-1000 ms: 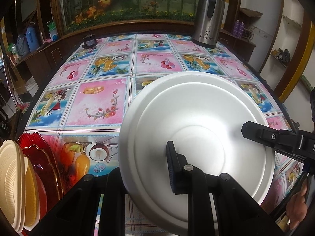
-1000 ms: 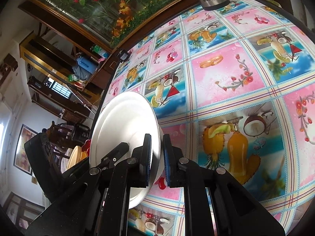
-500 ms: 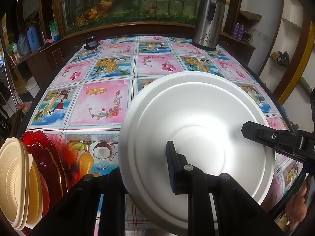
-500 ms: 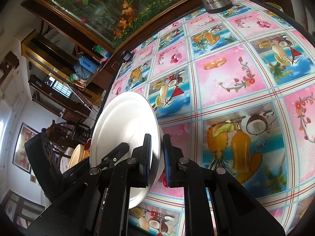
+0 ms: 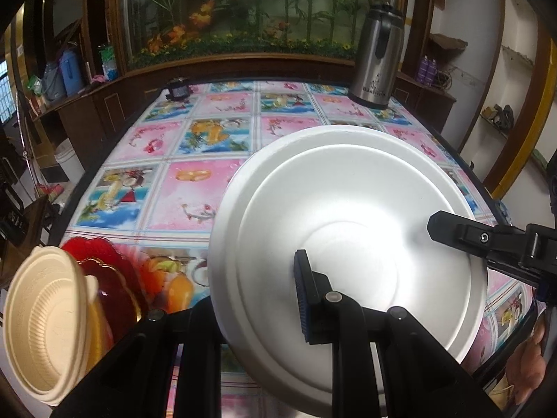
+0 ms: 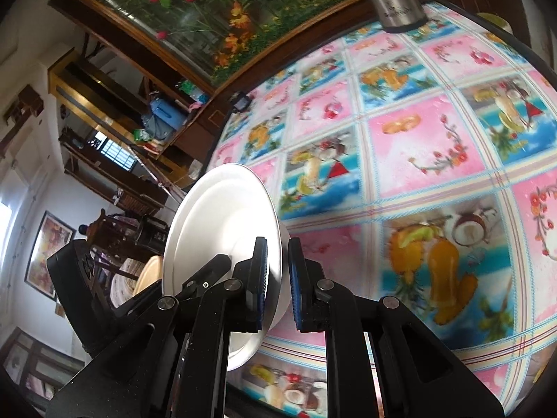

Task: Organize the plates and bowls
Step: 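Carry the white bowl and white plate toward the plate stack, then lay the white bowl and plate onto the stack and open both grippers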

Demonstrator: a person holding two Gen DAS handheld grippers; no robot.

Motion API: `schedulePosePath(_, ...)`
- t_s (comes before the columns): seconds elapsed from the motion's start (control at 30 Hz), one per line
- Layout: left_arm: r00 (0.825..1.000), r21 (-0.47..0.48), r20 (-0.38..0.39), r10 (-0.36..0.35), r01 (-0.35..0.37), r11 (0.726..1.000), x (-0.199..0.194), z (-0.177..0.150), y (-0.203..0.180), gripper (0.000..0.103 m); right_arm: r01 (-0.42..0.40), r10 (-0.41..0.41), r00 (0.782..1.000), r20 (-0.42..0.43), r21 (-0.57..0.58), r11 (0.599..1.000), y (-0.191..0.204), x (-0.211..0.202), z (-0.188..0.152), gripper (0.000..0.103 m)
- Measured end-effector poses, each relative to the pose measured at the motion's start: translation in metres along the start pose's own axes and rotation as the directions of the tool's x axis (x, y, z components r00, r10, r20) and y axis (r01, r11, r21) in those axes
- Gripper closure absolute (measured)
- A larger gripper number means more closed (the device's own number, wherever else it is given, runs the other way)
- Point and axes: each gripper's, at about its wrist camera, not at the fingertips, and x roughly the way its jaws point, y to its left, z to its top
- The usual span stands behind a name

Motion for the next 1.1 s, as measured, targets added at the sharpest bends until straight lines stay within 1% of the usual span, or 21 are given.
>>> schedulePosePath(0.13, 0.998, -0.015, 0.038, 0.039, -0.039, 0.999, -0.024, 0.002, 0.020, 0.083, -0.037, 0.037, 0.999, -0.001, -0.051, 0.998, 0.028, 0.004, 0.004, 0.091)
schedulePosePath(0.27, 0.994, -0.042, 0.056, 0.095, -0.093, 0.995, -0.049, 0.004, 0.050, 0.083, -0.097, 0.095, 0.995, -0.033, -0.092, 0.991, 0.060, 0.018, 0.006, 0.091)
schedulePosePath(0.37, 0.983, -0.059, 0.064, 0.170, -0.166, 0.984, -0.071, 0.003, 0.077, 0.083, -0.149, 0.140, 0.987, -0.077, -0.133, 0.980, 0.092, 0.036, 0.006, 0.091)
schedulePosePath(0.5, 0.967, -0.099, 0.048, 0.252, -0.246, 0.964, -0.096, -0.001, 0.120, 0.083, -0.215, 0.187, 0.971, -0.150, -0.199, 0.956, 0.141, 0.066, -0.002, 0.091)
schedulePosePath(0.57, 0.960, -0.113, 0.032, 0.277, -0.272, 0.956, -0.103, -0.005, 0.136, 0.083, -0.250, 0.209, 0.959, -0.193, -0.219, 0.943, 0.163, 0.083, -0.009, 0.091)
schedulePosePath(0.63, 0.953, -0.115, 0.002, 0.303, -0.301, 0.947, -0.105, -0.012, 0.153, 0.083, -0.265, 0.211, 0.950, -0.230, -0.239, 0.934, 0.181, 0.097, -0.017, 0.091)
schedulePosePath(0.7, 0.950, -0.133, -0.028, 0.310, -0.311, 0.941, -0.103, -0.018, 0.167, 0.083, -0.270, 0.203, 0.944, -0.262, -0.255, 0.929, 0.193, 0.112, -0.027, 0.091)
schedulePosePath(0.83, 0.952, -0.166, -0.083, 0.296, -0.306, 0.938, -0.088, -0.030, 0.185, 0.083, -0.267, 0.182, 0.933, -0.310, -0.259, 0.928, 0.197, 0.137, -0.043, 0.091)
schedulePosePath(0.97, 0.954, -0.176, -0.129, 0.270, -0.290, 0.941, -0.068, -0.038, 0.190, 0.083, -0.240, 0.148, 0.929, -0.341, -0.248, 0.939, 0.189, 0.154, -0.051, 0.091)
schedulePosePath(1.1, 0.954, -0.177, -0.142, 0.265, -0.288, 0.941, -0.065, -0.046, 0.191, 0.083, -0.223, 0.127, 0.926, -0.355, -0.245, 0.944, 0.185, 0.166, -0.058, 0.091)
